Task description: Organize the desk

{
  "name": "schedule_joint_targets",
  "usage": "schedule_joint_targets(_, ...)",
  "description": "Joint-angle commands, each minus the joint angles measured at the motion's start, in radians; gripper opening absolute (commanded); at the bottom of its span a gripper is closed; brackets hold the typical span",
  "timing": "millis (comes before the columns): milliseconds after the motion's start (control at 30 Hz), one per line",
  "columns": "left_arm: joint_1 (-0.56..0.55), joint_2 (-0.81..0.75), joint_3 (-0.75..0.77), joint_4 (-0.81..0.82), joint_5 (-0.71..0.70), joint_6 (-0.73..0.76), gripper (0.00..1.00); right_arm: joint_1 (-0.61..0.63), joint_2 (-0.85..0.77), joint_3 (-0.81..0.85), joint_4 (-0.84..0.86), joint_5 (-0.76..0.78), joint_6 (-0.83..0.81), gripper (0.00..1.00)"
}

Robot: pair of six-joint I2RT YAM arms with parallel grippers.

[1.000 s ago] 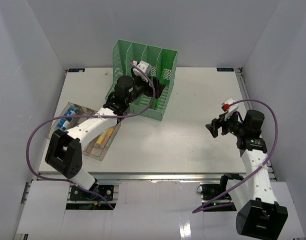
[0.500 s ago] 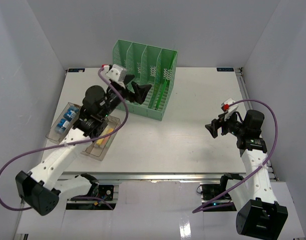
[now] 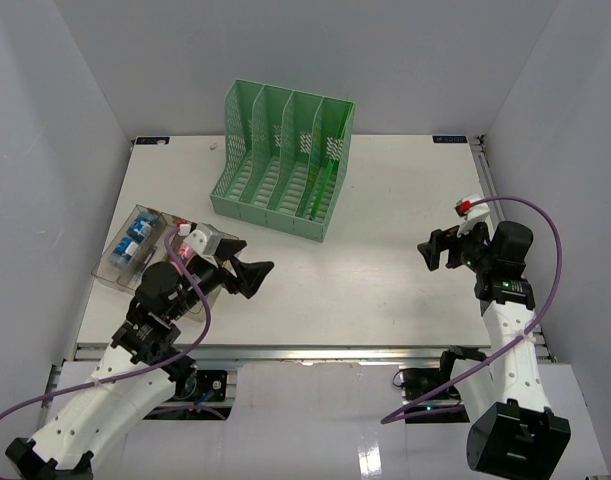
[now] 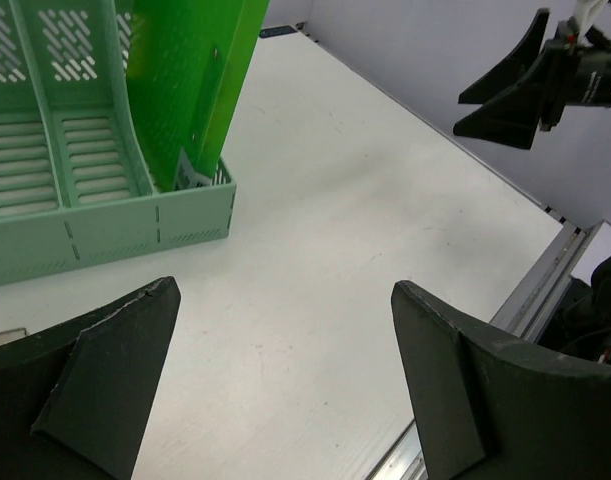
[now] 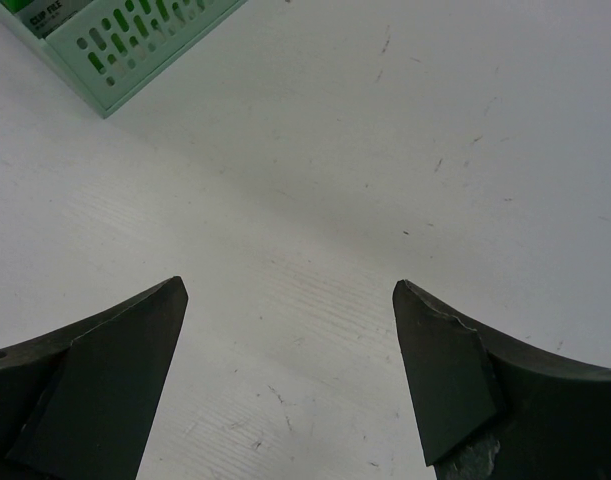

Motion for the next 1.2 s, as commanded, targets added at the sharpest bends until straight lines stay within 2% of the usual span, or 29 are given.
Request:
schedule_joint_targets(0,-0.001,-0.062,-0.039,-0.027,-0.028,-0.025,0.98,-0.004,-0.058,-0.017,0.053,0.112,0.090,0.90)
schedule_joint_targets(200,-0.002,-0.052,-0.020,-0.068,-0.050,-0.011,0.98,-0.007,-0.108,-0.048,0.102,0.239,0.200,0.90)
schedule_joint_targets(467,-0.001,-0.049,-0.021,-0.072,-0.062,-0.016,0.98,-0.011,-0.108,-0.045,0.120,0.342,0.231,0.90)
schedule_joint_targets(1167,-0.001,-0.064,-0.019,-0.080,-0.065,-0.013,0.98,-0.014,-0.134,-0.043,0.114,0.304,0.241,0.90)
